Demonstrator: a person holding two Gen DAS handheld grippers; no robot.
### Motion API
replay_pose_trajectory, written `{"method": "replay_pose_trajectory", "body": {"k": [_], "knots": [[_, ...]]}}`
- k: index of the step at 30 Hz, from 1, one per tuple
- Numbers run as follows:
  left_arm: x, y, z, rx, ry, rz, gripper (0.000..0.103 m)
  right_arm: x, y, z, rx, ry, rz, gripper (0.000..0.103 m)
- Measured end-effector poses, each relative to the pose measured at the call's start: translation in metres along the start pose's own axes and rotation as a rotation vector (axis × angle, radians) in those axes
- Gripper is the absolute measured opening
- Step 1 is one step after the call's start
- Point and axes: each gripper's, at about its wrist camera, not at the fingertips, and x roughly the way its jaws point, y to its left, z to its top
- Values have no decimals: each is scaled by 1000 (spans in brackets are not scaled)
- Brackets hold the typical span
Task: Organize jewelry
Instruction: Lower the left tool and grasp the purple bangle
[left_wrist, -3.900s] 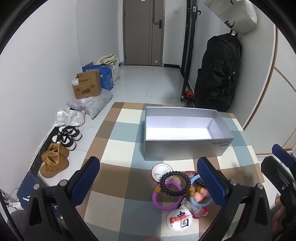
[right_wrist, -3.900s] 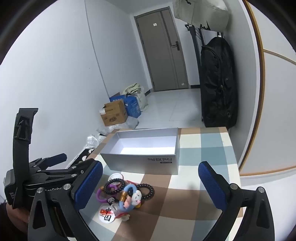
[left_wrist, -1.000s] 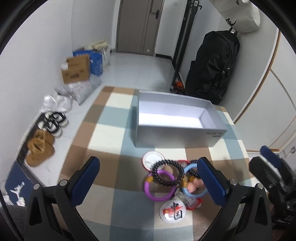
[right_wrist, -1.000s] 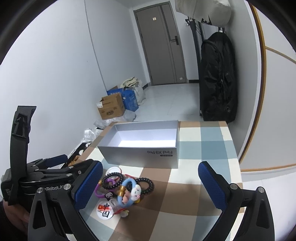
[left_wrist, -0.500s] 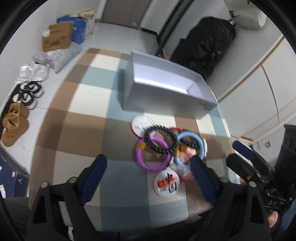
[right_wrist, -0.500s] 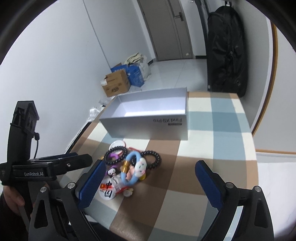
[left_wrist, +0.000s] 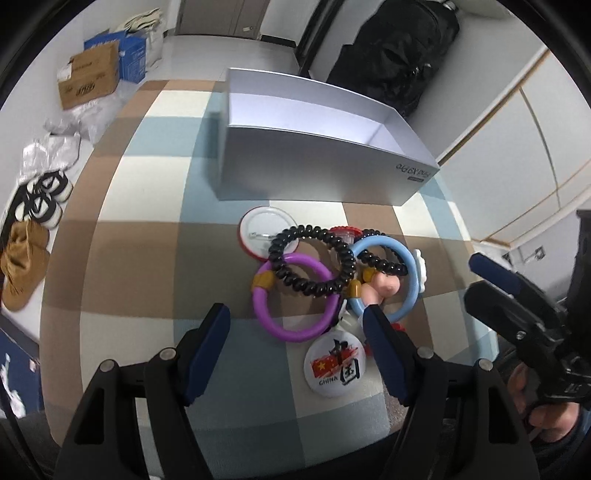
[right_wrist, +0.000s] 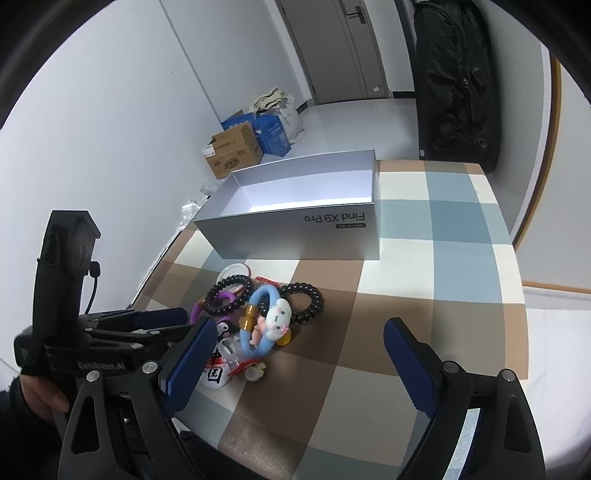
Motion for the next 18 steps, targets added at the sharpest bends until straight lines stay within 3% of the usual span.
{"method": "replay_pose_trajectory", "body": {"k": [6,8,11,18], "knots": [[6,-5,4,50,-18,85,70,-3,-2,-1,5,-6,-1,92],[8,-9,4,92,-20,115,58,-3,-2,-1,3,-4,-3,92],[9,-17,3,145,-17,130,51,-3,-1,-1,-2,-1,-11,92],[2,0,2,73,2,27,49,-7,-4,-1,15,-7,-10,92]]}}
